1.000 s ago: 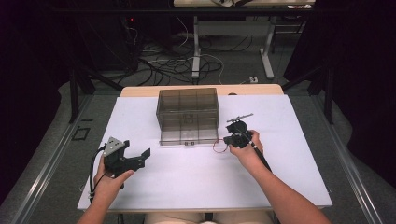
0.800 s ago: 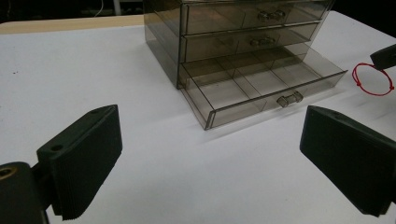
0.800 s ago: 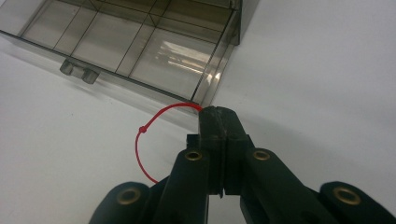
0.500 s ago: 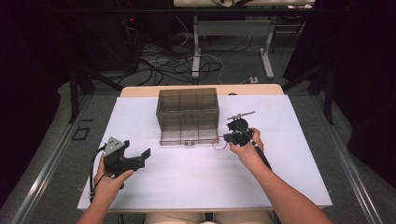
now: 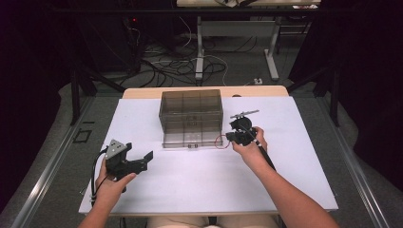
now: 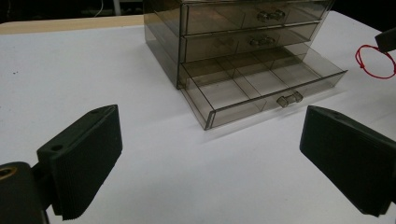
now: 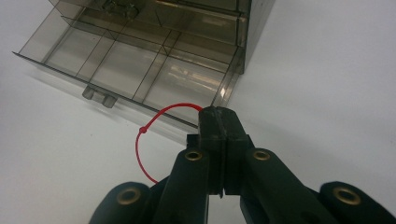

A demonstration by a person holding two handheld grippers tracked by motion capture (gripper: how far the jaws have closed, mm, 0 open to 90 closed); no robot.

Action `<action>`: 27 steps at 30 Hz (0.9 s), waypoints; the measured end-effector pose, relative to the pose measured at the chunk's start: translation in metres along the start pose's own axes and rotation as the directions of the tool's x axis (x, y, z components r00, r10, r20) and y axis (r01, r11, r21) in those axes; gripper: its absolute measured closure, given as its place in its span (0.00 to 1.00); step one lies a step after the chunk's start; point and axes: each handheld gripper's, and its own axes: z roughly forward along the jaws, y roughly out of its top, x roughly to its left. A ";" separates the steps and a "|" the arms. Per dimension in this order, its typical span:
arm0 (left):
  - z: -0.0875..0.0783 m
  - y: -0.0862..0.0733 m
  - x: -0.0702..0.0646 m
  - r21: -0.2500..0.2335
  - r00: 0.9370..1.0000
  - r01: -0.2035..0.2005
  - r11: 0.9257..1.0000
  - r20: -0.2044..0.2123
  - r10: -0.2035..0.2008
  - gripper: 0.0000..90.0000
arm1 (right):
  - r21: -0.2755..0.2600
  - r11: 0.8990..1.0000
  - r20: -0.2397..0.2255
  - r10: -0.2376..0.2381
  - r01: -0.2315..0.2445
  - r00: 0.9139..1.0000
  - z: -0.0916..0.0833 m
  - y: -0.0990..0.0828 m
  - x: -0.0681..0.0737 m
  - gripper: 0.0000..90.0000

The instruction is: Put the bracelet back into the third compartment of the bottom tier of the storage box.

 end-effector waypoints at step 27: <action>0.000 0.000 0.000 0.002 1.000 -0.002 1.000 0.003 0.002 0.06 | -0.050 0.998 0.016 0.031 -0.030 0.999 0.013 0.021 0.007 1.00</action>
